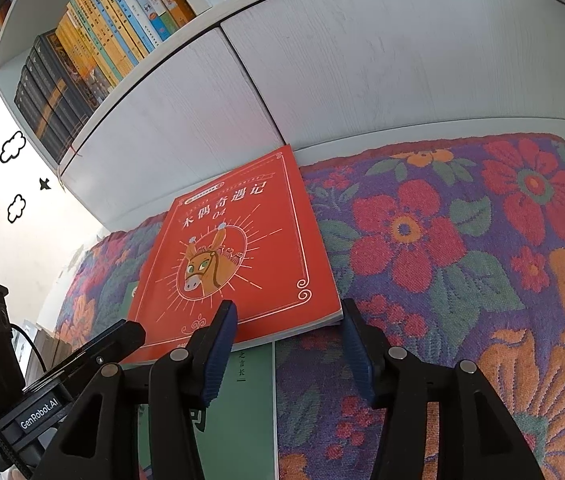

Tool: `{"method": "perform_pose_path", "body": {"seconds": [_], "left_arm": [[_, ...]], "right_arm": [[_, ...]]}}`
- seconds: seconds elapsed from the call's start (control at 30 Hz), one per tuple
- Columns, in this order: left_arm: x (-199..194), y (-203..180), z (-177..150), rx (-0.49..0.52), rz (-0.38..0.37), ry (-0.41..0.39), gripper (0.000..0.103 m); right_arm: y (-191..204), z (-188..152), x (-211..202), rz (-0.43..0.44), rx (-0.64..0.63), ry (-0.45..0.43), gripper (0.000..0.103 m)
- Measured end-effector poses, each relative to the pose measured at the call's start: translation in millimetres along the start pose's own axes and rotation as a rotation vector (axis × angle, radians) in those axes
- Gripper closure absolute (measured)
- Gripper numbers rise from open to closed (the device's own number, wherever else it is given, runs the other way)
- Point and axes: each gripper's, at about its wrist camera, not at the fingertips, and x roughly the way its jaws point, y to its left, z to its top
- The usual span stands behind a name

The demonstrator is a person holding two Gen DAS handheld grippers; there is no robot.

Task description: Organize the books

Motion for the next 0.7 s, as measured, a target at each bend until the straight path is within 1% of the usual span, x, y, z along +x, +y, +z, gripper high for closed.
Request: {"method": "perform_pose_path", "body": {"seconds": [0.2, 0.27, 0.5, 0.6, 0.7], "left_arm": [[0.2, -0.3, 0.0, 0.002, 0.001, 0.000, 0.064], [0.4, 0.5, 0.3, 0.002, 0.000, 0.000, 0.064], [-0.6, -0.3, 0.7, 0.000, -0.004, -0.001, 0.064], [-1.6, 2.3, 1.5, -0.014, -0.018, -0.004, 0.064], [-2.9, 3.4, 1.5, -0.023, -0.030, -0.007, 0.064]], "right_arm": [[0.9, -0.6, 0.2, -0.002, -0.006, 0.000, 0.051], [3.2, -1.1, 0.1, -0.006, -0.018, 0.001, 0.049], [3.9, -1.6, 0.6, -0.005, -0.018, -0.002, 0.049], [3.3, -3.0, -3.2, -0.002, -0.009, -0.025, 0.049], [0.8, -2.8, -6.9, 0.024, 0.004, -0.047, 0.049]]}}
